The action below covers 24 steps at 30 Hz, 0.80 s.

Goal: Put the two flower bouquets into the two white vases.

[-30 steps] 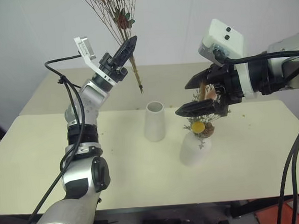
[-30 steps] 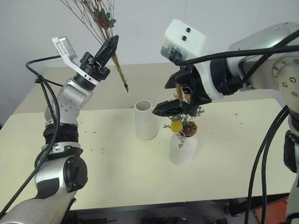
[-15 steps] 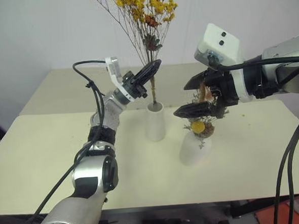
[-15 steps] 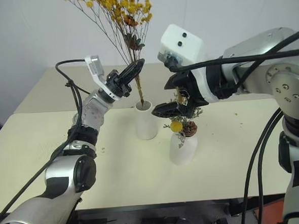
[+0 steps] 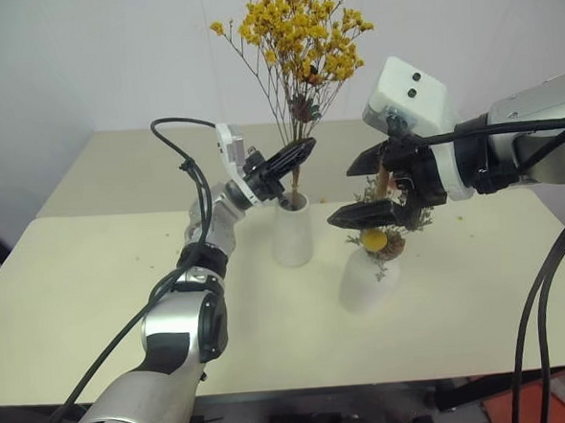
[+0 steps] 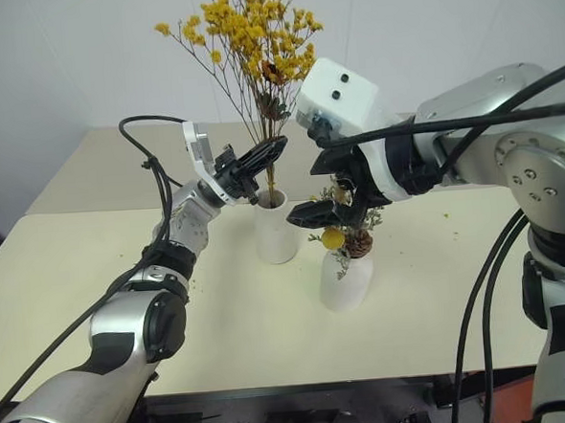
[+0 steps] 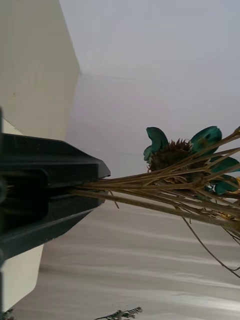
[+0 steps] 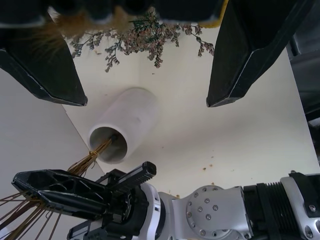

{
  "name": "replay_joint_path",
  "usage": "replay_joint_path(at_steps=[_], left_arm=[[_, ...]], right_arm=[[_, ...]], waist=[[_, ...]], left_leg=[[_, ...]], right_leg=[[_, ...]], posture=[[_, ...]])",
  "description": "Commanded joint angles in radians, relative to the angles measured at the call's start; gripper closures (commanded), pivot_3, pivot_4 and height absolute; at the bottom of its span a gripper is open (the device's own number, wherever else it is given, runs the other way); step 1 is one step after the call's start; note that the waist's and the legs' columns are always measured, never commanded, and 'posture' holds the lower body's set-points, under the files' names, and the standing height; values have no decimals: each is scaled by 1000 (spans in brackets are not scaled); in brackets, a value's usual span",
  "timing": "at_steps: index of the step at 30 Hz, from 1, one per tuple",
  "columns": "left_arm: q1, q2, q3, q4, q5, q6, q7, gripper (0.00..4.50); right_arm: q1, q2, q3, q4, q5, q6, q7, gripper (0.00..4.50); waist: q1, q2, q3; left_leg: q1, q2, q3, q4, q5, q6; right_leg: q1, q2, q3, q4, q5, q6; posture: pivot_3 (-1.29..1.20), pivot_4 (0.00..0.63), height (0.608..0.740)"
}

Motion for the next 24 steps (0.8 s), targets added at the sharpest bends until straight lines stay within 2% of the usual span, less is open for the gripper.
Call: replay_joint_path(at_steps=[1, 2, 9, 14, 24], left_arm=[[-12, 3, 0, -3, 12, -21, -31, 3967], [-9, 3, 1, -4, 15, -26, -34, 3770], [26, 7, 12, -44, 2, -29, -57, 1604], [97, 28, -24, -114, 36, -57, -62, 32], [197, 78, -47, -274, 27, 0, -52, 32]], right_arm=[[-3, -2, -27, -15, -18, -2, -12, 0], [-1, -1, -29, -15, -19, -2, -12, 0], [10, -1, -34, -25, -20, -16, -12, 0], [18, -6, -42, -32, -17, -26, -5, 0], [23, -5, -25, -20, -37, -27, -12, 0]], waist=[[0, 0, 0], [0, 0, 0], [-1, 0, 0], [-1, 0, 0], [1, 0, 0]], left_leg=[[0, 0, 0, 0, 0, 0], [0, 0, 0, 0, 0, 0], [0, 0, 0, 0, 0, 0], [0, 0, 0, 0, 0, 0], [0, 0, 0, 0, 0, 0]], right_leg=[[0, 0, 0, 0, 0, 0], [0, 0, 0, 0, 0, 0], [0, 0, 0, 0, 0, 0], [0, 0, 0, 0, 0, 0], [0, 0, 0, 0, 0, 0]], posture=[[0, 150, 740], [0, 150, 740], [0, 150, 740], [0, 150, 740], [0, 150, 740]])
